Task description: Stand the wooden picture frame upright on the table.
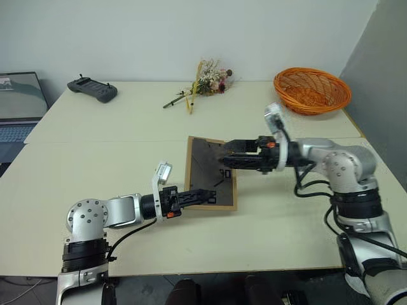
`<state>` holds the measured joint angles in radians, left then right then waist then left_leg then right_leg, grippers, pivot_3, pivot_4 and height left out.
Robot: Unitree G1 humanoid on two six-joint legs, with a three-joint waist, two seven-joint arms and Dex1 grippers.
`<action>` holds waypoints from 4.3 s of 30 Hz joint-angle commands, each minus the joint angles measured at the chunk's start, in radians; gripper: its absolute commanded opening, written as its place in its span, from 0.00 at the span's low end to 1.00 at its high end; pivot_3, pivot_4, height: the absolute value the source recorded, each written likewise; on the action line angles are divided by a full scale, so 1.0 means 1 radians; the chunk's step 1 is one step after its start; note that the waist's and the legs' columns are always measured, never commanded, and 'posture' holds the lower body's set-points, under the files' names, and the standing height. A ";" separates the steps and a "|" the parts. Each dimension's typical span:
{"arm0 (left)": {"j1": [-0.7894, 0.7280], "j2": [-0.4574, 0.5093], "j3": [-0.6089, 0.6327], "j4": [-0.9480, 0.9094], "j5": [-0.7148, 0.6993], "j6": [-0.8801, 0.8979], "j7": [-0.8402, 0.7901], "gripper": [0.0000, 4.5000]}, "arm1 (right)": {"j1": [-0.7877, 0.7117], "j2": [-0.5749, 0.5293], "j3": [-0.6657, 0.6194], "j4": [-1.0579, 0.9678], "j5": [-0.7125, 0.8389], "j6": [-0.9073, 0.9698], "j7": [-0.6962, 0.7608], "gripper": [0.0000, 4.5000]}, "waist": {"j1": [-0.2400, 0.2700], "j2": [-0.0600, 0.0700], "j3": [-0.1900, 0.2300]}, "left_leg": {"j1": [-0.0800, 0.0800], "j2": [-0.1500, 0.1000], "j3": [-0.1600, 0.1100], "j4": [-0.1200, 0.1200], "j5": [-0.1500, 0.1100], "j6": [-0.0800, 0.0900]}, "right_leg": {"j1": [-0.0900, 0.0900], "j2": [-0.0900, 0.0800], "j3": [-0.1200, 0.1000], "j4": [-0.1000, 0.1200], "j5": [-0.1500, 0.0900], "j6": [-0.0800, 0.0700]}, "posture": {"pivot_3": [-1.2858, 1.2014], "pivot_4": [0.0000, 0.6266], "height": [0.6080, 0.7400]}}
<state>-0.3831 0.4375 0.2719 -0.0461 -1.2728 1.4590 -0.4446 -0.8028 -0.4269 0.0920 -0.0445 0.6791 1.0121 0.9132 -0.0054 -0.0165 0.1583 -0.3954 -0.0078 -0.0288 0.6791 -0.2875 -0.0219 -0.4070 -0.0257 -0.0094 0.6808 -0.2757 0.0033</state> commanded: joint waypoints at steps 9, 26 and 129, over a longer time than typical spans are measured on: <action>-0.003 0.025 -0.041 -0.055 0.021 -0.051 -0.088 0.27 | 0.012 0.059 0.076 -0.114 -0.047 -0.068 -0.026 0.99 | 0.000 0.000 0.000 | 0.000 0.000 0.000 0.000 0.000 0.000 | -0.001 0.000 0.000 0.000 0.000 0.000 | 0.52 0.24 1.00; -0.019 0.036 0.059 0.011 -0.187 0.039 0.026 0.27 | 0.179 -0.329 -0.005 -0.042 -0.224 -0.467 0.203 0.99 | 0.005 -0.001 0.001 | -0.001 0.000 0.000 0.000 -0.001 0.002 | -0.001 0.000 -0.001 0.000 0.000 0.000 | 0.52 0.24 1.00; 0.160 0.290 -0.229 -0.395 0.606 -0.837 0.073 1.00 | -0.125 0.195 0.117 0.965 -0.287 -0.870 0.122 0.29 | -0.013 -0.001 0.005 | -0.001 0.002 0.004 -0.002 -0.001 0.001 | -0.002 0.001 0.001 0.000 0.000 0.000 | 0.52 0.24 1.00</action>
<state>-0.2187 0.7331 0.0349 -0.4201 -0.6875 0.6426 -0.3524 -0.9137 -0.2388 0.2419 0.9186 0.4131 0.1759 1.0229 -0.0182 -0.0178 0.1631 -0.3961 -0.0057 -0.0252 0.6771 -0.2882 -0.0206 -0.4089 -0.0251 -0.0086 0.6809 -0.2758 0.0028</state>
